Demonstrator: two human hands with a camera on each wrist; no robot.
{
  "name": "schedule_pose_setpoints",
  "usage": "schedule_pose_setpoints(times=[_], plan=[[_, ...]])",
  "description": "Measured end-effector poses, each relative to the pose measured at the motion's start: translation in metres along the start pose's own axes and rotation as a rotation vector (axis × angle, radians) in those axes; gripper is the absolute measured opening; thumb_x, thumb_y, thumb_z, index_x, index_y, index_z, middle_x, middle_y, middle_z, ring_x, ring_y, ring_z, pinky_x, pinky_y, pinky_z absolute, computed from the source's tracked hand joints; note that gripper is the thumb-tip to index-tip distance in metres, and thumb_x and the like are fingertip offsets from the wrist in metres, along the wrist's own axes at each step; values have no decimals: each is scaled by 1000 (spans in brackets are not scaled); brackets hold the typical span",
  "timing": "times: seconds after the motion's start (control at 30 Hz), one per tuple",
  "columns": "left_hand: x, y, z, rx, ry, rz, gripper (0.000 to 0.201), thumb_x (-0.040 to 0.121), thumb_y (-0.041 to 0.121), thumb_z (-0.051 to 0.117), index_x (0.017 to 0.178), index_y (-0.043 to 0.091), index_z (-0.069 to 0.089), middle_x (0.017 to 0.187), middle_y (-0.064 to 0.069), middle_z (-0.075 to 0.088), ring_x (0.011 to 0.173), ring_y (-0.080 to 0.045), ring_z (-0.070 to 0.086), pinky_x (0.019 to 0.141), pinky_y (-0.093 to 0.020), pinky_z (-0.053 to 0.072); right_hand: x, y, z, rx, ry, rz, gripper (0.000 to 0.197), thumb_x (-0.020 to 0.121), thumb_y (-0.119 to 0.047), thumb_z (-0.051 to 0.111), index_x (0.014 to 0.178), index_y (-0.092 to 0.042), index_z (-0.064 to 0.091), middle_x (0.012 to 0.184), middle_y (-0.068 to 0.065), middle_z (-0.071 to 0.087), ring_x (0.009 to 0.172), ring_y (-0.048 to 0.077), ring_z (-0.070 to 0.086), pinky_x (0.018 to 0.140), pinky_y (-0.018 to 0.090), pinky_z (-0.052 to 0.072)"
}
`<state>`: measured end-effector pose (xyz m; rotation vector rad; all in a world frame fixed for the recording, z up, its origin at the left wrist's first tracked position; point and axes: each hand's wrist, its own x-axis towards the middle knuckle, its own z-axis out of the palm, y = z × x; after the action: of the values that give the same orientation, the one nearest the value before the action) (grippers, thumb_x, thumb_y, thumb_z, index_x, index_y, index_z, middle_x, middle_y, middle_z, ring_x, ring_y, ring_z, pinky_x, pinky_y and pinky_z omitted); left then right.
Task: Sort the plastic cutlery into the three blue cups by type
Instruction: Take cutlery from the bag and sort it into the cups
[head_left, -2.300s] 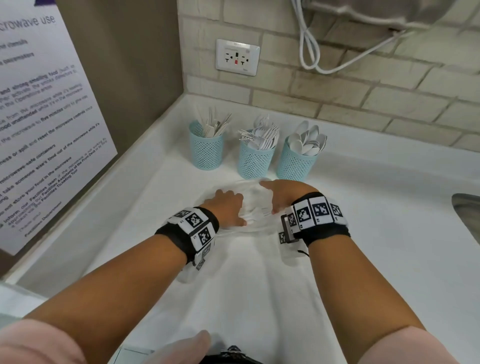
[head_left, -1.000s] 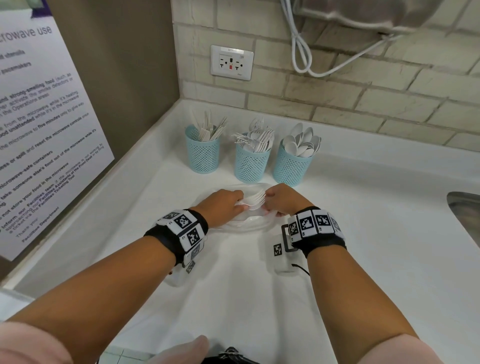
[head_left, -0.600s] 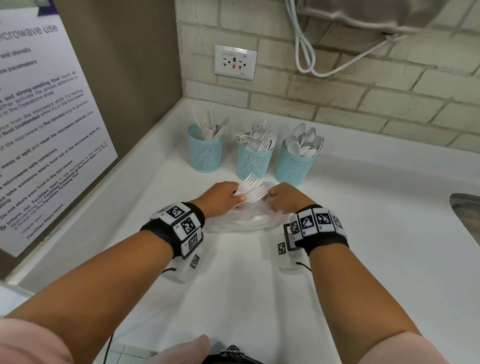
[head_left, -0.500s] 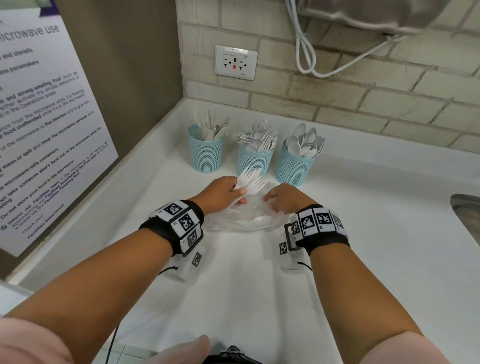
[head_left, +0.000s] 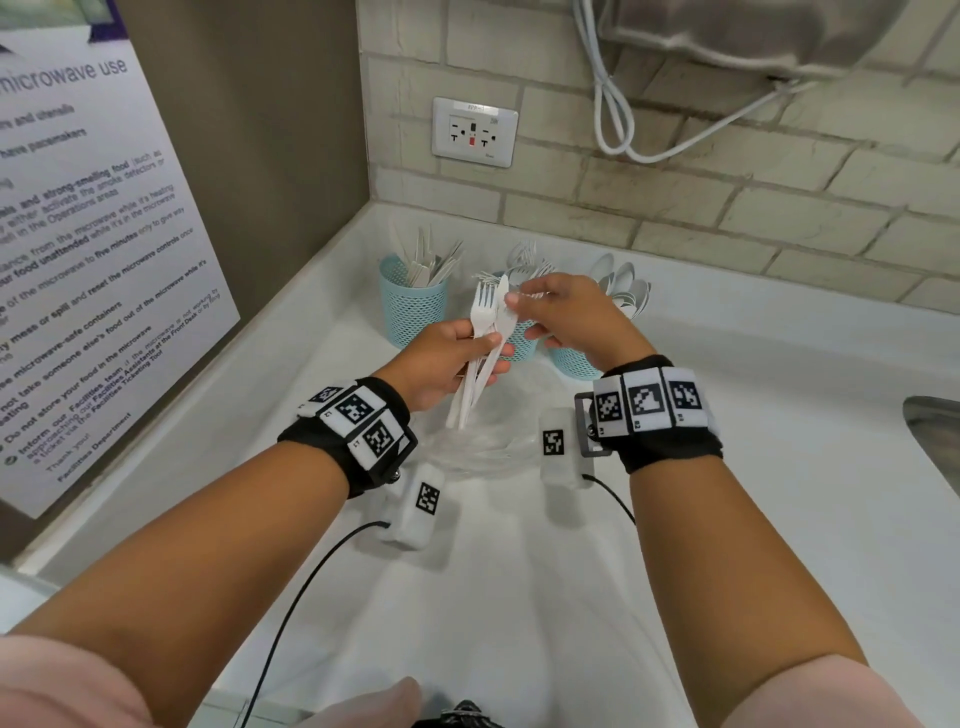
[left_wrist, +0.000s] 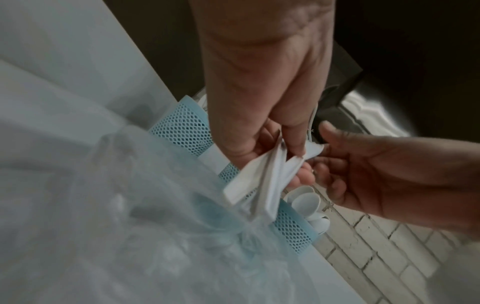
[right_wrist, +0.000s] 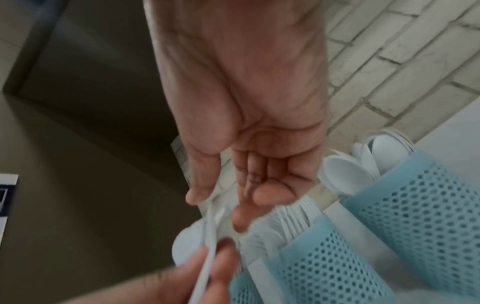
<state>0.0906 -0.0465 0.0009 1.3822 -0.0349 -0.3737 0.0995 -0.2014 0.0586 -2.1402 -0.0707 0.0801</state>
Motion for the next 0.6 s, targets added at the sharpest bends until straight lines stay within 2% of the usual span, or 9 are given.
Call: schedule_pose_setpoints(times=[0.07, 0.17, 0.27, 0.4, 0.6], plan=[[0, -1, -1, -55, -6, -8, 21, 94, 10, 52, 114, 7, 59, 94, -4, 70, 76, -12, 70, 70, -23, 58, 2, 4, 7, 98, 27, 7, 33, 87, -20, 65, 116, -5, 59, 81, 3, 64, 61, 9, 59, 47, 12, 43], [-1, -3, -2, -133, -15, -42, 23, 96, 11, 49, 116, 4, 58, 96, -7, 69, 75, -14, 71, 71, -26, 57, 4, 10, 10, 247, 41, 58, 27, 86, -10, 65, 111, -3, 60, 71, 2, 61, 49, 2, 55, 45, 11, 43], [-2, -3, -4, -166, -34, -76, 20, 98, 14, 45, 110, 6, 59, 99, -10, 68, 75, -16, 71, 72, -30, 57, 5, 15, 11, 298, 27, 86, 23, 86, -7, 65, 108, -6, 60, 70, 4, 60, 46, 2, 54, 47, 14, 44], [-5, -1, -1, -172, -68, -112, 25, 101, 18, 39, 120, 11, 53, 102, -9, 68, 82, -19, 71, 72, -33, 58, 7, 19, 10, 307, 18, 110, 18, 88, -8, 63, 105, -10, 59, 71, 3, 60, 46, 2, 55, 45, 13, 45], [-8, -1, 6, -106, -42, -131, 26, 104, 24, 28, 120, 18, 47, 100, -9, 67, 88, -25, 66, 80, -40, 53, 5, 19, 13, 351, -26, 91, 20, 88, -7, 62, 108, -11, 59, 71, 3, 59, 46, 2, 55, 49, 13, 49]])
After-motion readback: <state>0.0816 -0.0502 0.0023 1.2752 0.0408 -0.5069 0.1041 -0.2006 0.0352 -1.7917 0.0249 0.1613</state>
